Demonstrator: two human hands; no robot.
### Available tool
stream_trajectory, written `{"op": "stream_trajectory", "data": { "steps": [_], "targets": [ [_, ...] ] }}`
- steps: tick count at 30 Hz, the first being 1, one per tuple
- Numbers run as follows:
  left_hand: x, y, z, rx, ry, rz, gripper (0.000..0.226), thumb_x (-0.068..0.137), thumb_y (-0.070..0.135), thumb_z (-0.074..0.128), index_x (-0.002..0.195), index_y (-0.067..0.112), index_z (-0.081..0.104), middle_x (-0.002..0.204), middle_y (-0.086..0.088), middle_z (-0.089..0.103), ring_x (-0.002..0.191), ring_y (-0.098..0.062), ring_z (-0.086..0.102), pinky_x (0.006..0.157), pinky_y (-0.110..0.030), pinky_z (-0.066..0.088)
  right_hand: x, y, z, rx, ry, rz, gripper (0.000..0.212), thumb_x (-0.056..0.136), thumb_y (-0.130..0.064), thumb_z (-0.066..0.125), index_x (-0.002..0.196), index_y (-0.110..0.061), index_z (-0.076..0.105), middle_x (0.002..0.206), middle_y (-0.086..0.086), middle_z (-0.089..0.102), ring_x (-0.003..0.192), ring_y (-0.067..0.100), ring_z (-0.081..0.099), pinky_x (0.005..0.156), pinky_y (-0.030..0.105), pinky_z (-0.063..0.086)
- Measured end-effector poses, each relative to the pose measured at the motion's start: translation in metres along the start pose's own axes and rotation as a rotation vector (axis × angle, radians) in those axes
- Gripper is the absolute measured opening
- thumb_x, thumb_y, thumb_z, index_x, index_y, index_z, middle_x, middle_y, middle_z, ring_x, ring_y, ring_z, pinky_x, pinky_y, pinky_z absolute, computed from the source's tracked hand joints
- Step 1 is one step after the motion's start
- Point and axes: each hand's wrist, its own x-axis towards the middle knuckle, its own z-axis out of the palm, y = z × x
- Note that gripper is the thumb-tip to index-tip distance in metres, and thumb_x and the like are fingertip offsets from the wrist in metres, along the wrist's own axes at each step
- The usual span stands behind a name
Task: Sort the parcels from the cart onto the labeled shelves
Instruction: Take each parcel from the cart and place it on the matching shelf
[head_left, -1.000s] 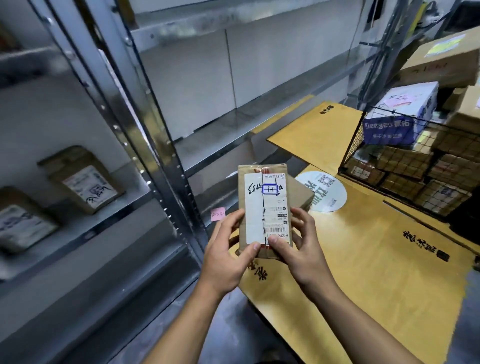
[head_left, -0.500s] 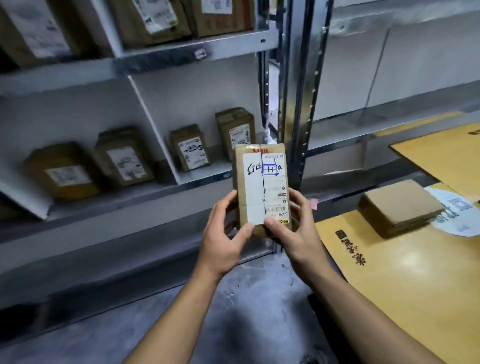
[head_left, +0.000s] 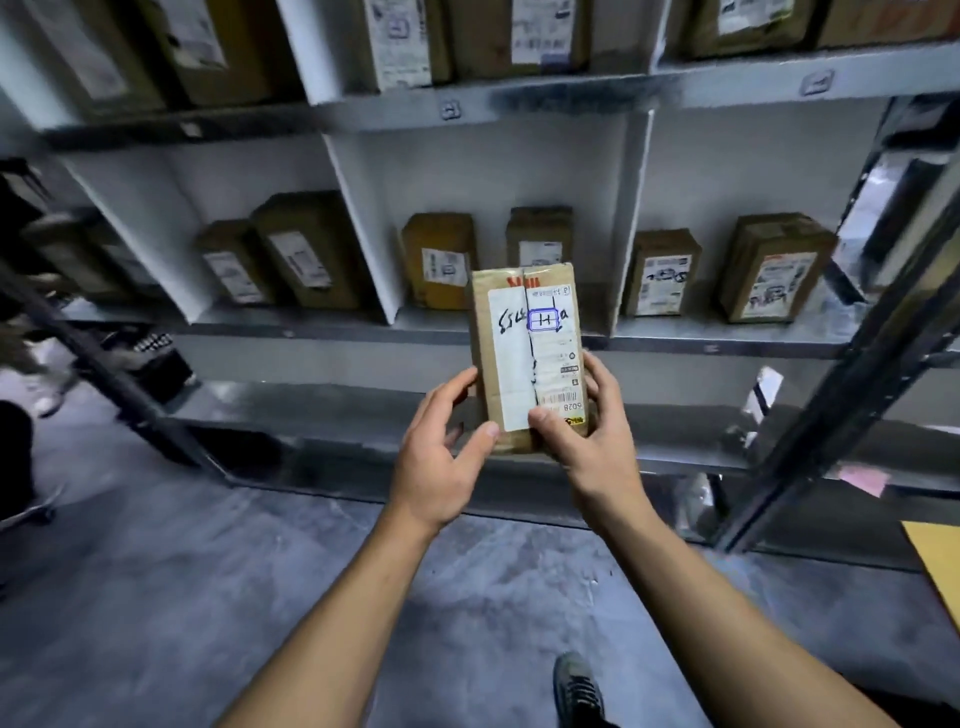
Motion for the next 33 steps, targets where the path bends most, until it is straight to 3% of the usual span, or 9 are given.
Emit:
{"op": "stream_trajectory", "data": {
  "steps": [3,7,13,23,27,33],
  "targets": [
    [0.007,-0.015,-0.045,0.088,0.098,-0.011,0.051,0.087,0.028,0.064,0.132,0.043,0.047,0.136,0.011,0.051,0.127,0.001,0.047,0.103,-0.039,0.049,0.018,0.008,0.038,-0.057,-0.100,-0.025,0.076,0.080,-0.025,0.077,0.146,-0.034,0.039,0.141,-0.005,0.053,0.126,0.004,0.054,0.100,0.050,0.052],
    [0.025,-0.038,-0.112,0.397,0.164,-0.025,0.052,0.091,0.022,0.065,0.140,0.026,0.048,0.135,0.009,0.050,0.127,-0.006,0.047,0.105,-0.033,0.042,0.049,0.021,0.092,-0.104,-0.229,-0.059,0.074,0.083,-0.026,0.076,0.145,-0.039,0.038,0.145,-0.007,0.048,0.129,0.000,0.049,0.104,0.046,0.051],
    [0.075,-0.073,-0.216,0.790,0.052,-0.179,0.058,0.094,0.034,0.059,0.147,0.026,0.038,0.143,0.003,0.043,0.132,-0.020,0.039,0.111,-0.036,0.033,0.109,0.041,0.190,-0.061,-0.367,-0.124,0.072,0.080,-0.038,0.076,0.139,-0.052,0.039,0.145,-0.011,0.047,0.133,0.006,0.047,0.099,0.054,0.052],
    [0.113,-0.111,-0.360,1.125,0.104,-0.299,0.057,0.095,0.039,0.053,0.147,0.026,0.034,0.140,-0.001,0.045,0.128,-0.026,0.041,0.106,-0.042,0.037,0.181,0.051,0.364,-0.041,-0.556,-0.262,0.072,0.078,-0.041,0.077,0.139,-0.052,0.039,0.145,-0.004,0.048,0.134,0.010,0.047,0.105,0.053,0.048],
    [0.114,-0.127,-0.419,1.301,0.105,-0.345,0.056,0.093,0.040,0.051,0.145,0.026,0.036,0.134,-0.002,0.050,0.121,-0.028,0.047,0.102,-0.045,0.041,0.181,0.055,0.435,-0.029,-0.621,-0.298,0.070,0.078,-0.041,0.076,0.131,-0.064,0.037,0.145,-0.004,0.048,0.133,0.010,0.049,0.104,0.051,0.049],
    [0.131,-0.168,-0.521,1.384,0.100,-0.387,0.056,0.093,0.045,0.048,0.145,0.027,0.036,0.136,0.001,0.047,0.125,-0.025,0.044,0.103,-0.043,0.039,0.181,0.067,0.553,-0.032,-0.624,-0.338,0.070,0.082,-0.033,0.076,0.134,-0.059,0.037,0.144,-0.006,0.048,0.130,0.003,0.048,0.105,0.048,0.048]
  ]
}}
